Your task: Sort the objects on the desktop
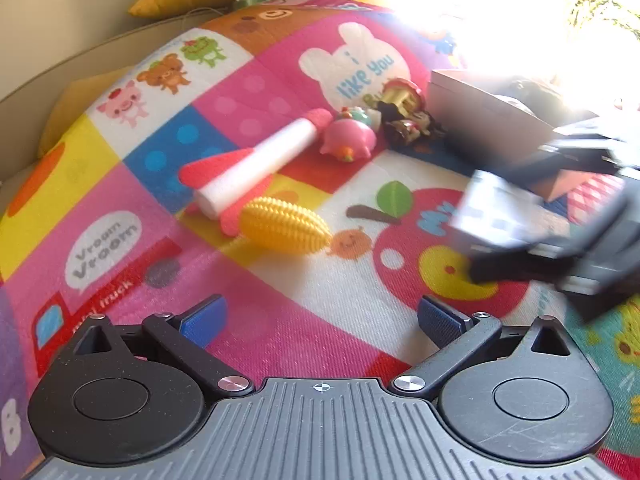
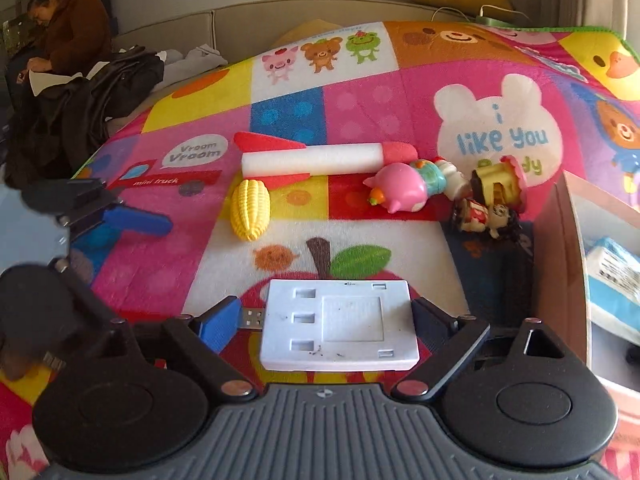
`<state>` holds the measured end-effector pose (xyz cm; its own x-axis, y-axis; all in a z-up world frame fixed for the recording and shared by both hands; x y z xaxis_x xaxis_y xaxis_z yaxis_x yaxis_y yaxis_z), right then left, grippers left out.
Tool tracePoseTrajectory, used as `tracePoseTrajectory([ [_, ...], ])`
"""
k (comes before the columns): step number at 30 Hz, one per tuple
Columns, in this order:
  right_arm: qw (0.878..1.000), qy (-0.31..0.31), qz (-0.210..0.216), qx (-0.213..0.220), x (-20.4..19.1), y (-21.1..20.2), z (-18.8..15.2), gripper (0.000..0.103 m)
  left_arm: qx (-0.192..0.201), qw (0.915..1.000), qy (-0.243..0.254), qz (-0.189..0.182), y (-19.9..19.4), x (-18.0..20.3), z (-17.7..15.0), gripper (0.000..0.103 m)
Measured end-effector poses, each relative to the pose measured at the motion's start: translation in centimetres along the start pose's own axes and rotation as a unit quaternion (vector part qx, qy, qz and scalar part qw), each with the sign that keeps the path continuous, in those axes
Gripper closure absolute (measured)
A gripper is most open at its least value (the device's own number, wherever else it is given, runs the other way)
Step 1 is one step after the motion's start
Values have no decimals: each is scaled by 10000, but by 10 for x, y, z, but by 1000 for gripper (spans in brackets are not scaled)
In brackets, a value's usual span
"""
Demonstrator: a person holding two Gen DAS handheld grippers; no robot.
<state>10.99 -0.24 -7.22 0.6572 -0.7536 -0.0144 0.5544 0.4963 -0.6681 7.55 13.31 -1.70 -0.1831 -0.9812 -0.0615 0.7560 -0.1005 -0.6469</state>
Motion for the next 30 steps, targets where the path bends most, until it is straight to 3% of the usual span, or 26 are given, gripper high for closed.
tracePoseTrajectory([
  [4,9991,359,-161,133,20,-54,-31,12,184,9990,-347,205,9,-12,13,0],
  [9,9864,1253,-1046,166,77,-101,-78,12,270,9965,-703,348,23,-18,27,1],
  [13,9681,2008,-1478,242,112,-119,-113,12,197,9955,-783,488,33,-13,35,25],
  [16,9578,2354,-1592,421,121,-124,-131,12,164,9940,-811,718,40,-11,38,29],
  [17,9552,2422,-1633,480,122,-125,-135,12,147,9936,-772,816,43,-10,39,42],
  [19,9515,2515,-1664,611,124,-127,-141,11,106,9932,-732,898,45,-9,39,57],
  [21,9486,2561,-1711,730,125,-131,-143,9,84,9934,-725,881,44,-6,39,67],
  [27,9424,2735,-1702,904,128,-139,-148,4,285,9971,-111,702,22,35,43,67],
  [30,9385,2855,-1713,912,129,-141,-152,3,367,9990,215,139,3,74,42,67],
])
Point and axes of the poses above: each gripper's, at about its wrist camera, not at the fingertips, and y roughly the way its jaws point, x to its right, z to its top, the point moved 5 cm from there along y, roughly the way its jaws point, and after that the axes turned 2 degrees about x, right-handed, at the moved point
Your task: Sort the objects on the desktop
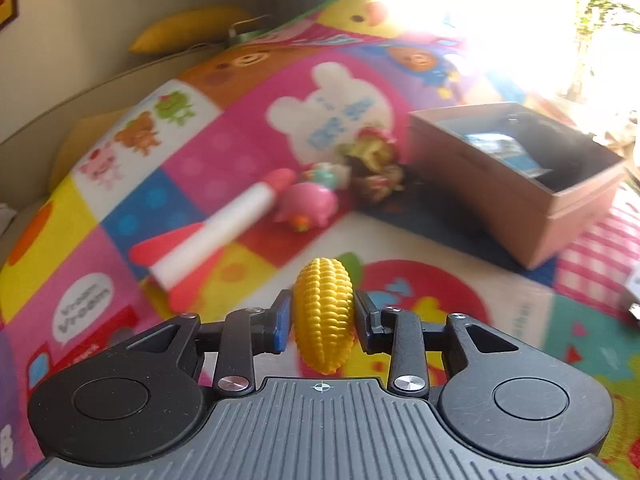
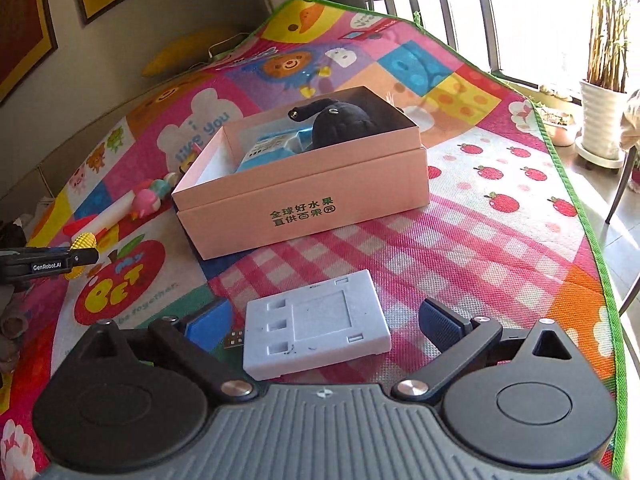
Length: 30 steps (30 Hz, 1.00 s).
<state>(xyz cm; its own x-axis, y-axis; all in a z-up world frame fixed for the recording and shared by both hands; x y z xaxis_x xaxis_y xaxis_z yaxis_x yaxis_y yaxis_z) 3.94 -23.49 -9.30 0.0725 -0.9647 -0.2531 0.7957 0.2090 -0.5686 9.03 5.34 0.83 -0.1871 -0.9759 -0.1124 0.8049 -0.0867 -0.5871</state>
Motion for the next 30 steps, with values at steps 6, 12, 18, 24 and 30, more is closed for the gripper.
tracePoseTrajectory([
  [6,10000,-9,-20,20,0,-3,-3,0,77,9860,791,-1467,-41,97,-14,64],
  [12,10000,18,-56,21,1,-4,-5,0,-80,9773,1324,-1655,-39,141,-40,53],
  [18,9998,-151,-119,10,-2,-5,-10,0,-54,9831,1465,-1099,-38,119,-45,11],
  [24,9986,-406,-327,-126,-9,-1,-11,0,-127,9910,1226,-530,-30,88,-45,1],
  [30,9979,-452,-381,-252,-10,0,-12,0,-113,9957,860,-338,-30,82,-48,0],
])
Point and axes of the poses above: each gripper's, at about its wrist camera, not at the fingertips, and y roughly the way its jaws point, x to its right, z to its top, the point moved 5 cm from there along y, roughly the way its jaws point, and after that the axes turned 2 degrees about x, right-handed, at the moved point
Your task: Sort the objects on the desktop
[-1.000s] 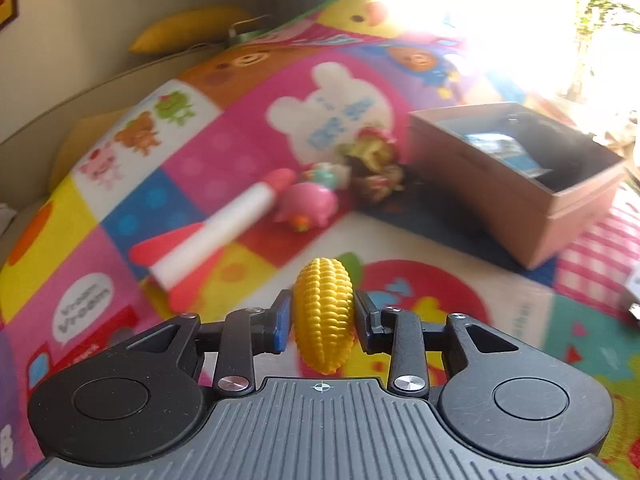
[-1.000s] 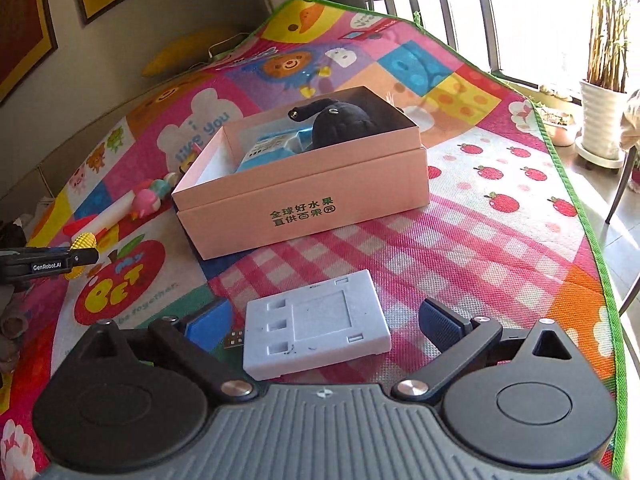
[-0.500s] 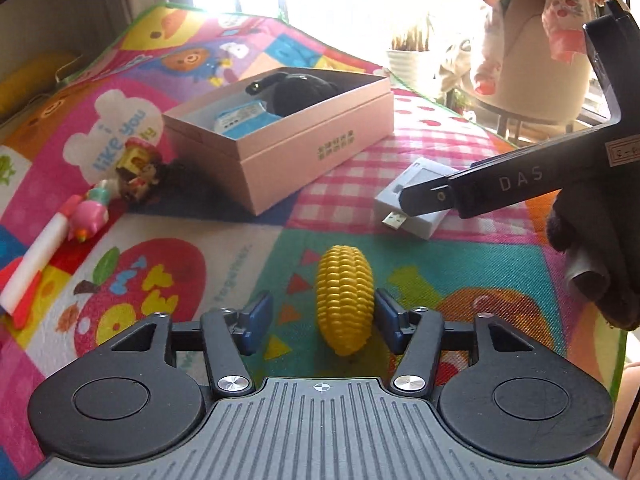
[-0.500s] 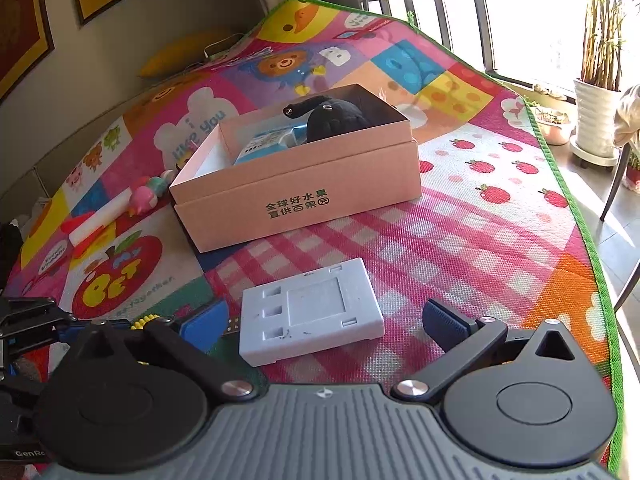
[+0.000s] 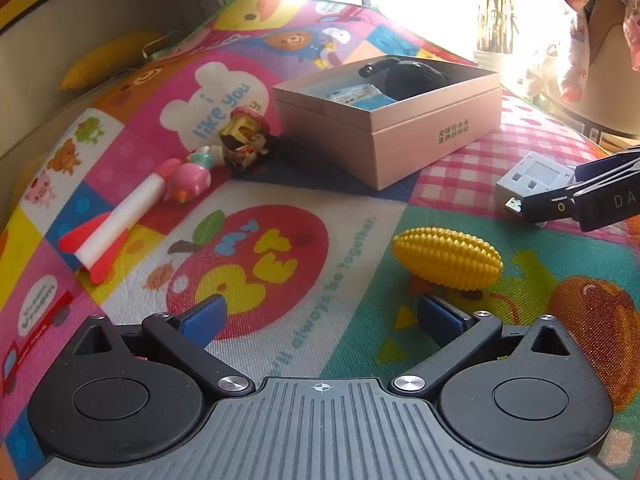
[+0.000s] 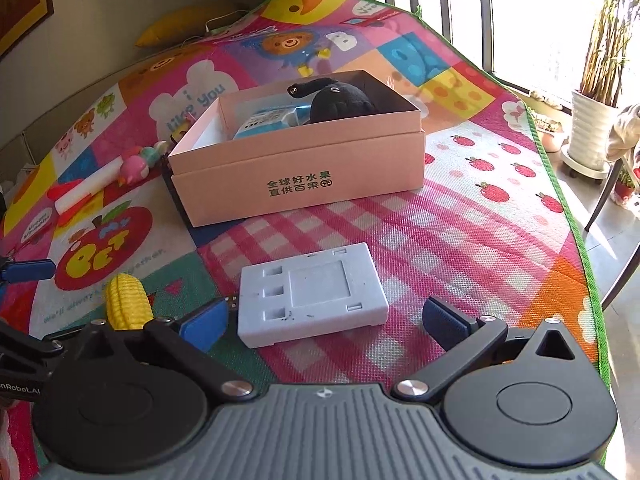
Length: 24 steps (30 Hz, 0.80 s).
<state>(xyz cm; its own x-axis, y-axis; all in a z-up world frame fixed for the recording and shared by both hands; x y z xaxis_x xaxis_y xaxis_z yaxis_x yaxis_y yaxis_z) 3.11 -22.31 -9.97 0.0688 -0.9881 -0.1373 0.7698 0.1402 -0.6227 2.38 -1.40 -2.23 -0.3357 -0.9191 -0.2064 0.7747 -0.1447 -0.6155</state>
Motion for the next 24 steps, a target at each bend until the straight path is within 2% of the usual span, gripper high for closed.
tracePoseTrajectory([
  [2,9999,-109,-7,14,-1,0,-1,0,-28,9999,-67,-70,-1,0,-1,0],
  [7,9997,-40,164,150,3,-5,-2,0,-261,9959,-386,-771,-1,1,-6,0],
  [11,9990,222,220,312,10,-14,-3,0,-26,9955,-50,-946,-4,22,-4,0],
  [15,9990,307,66,325,18,-14,-4,0,83,9948,-37,-1015,0,39,3,0],
  [18,9988,337,28,357,20,-14,-5,0,-46,9900,-130,-1405,0,54,6,0],
  [24,9984,389,47,397,21,-14,-6,0,6,9801,174,-1978,-15,88,2,0],
])
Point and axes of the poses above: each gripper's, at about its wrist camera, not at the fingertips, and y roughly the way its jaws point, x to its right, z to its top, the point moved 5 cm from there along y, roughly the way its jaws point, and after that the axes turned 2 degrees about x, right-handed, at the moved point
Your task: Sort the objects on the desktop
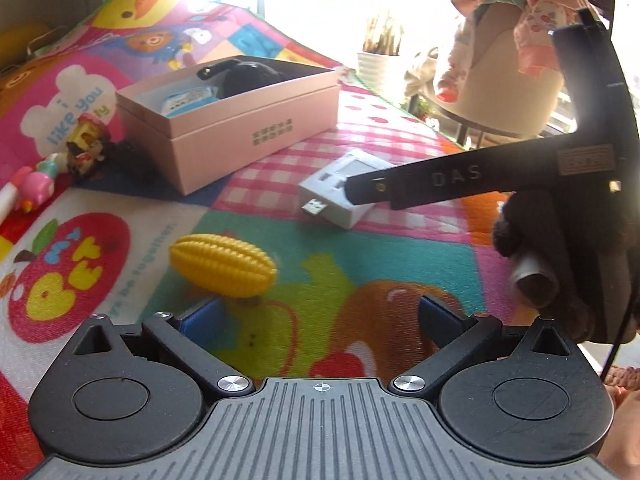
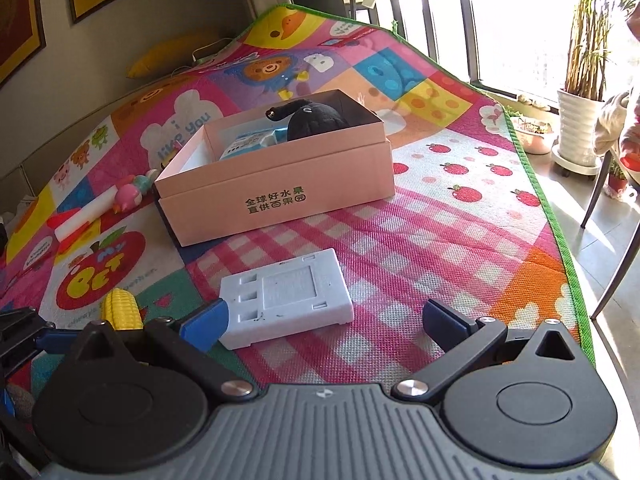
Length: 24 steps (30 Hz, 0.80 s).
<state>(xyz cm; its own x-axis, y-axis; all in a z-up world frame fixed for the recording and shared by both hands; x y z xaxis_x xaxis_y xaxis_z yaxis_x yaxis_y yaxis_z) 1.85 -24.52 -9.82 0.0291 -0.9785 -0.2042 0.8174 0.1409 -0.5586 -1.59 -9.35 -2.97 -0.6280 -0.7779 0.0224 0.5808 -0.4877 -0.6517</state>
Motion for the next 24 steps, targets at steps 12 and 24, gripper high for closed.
tracePoseTrajectory([
  [12,9999,119,81,67,3,-2,0,0,57,9993,-277,244,8,6,4,0],
  [24,9996,199,124,136,4,-3,-1,0,231,9894,-660,1272,-28,-17,3,0],
])
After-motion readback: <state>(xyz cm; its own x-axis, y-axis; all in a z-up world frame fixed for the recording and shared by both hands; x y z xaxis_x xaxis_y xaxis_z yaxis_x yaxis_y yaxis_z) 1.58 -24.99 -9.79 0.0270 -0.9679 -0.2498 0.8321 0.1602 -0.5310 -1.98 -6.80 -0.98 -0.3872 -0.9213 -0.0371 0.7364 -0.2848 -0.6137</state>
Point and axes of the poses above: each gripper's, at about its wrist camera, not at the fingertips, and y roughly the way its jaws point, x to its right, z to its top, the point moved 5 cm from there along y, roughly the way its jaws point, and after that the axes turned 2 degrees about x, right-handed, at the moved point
